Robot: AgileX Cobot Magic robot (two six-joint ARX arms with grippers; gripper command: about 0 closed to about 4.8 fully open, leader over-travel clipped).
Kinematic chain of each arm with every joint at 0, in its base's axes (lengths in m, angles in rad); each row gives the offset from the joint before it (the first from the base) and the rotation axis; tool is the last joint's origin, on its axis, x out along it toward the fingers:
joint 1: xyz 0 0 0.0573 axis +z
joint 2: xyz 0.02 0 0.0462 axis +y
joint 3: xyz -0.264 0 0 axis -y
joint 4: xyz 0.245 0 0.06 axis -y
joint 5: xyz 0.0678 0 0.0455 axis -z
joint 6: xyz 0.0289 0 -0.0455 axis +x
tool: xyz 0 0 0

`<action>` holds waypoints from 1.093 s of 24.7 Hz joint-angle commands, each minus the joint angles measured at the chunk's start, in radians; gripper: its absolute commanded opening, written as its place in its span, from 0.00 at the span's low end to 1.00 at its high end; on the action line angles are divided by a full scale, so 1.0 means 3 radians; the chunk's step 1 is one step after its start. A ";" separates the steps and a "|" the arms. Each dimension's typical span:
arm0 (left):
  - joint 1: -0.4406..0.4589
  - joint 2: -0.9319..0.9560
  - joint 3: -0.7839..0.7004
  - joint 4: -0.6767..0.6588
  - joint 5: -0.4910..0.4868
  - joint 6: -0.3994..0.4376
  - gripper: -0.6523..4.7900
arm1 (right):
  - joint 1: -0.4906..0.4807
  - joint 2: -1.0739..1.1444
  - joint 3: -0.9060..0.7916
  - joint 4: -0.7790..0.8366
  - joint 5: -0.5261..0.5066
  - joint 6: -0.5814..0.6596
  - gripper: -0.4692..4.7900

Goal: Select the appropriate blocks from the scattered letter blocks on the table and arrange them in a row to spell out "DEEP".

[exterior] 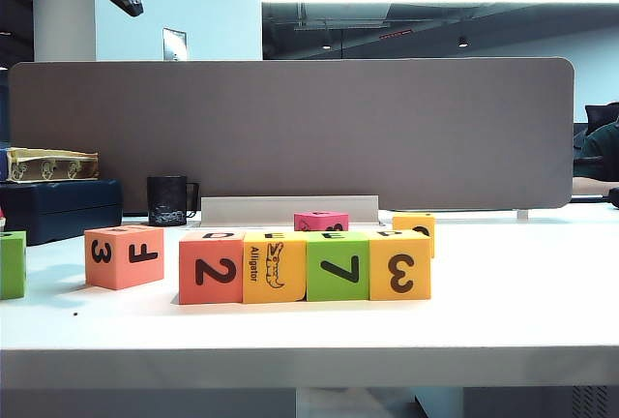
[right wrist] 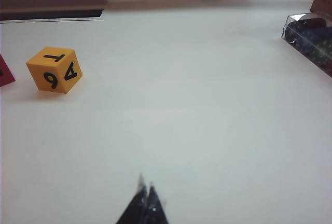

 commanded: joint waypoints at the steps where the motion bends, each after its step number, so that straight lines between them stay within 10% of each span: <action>1: 0.0003 -0.0014 0.0005 0.0018 0.0014 0.0003 0.11 | -0.0001 -0.0154 -0.0112 0.0057 0.0015 0.0052 0.09; 27: 0.0003 -0.0014 -0.0003 0.0156 0.0014 0.0001 0.11 | -0.0234 -0.0511 -0.0478 0.0080 0.0212 0.0099 0.09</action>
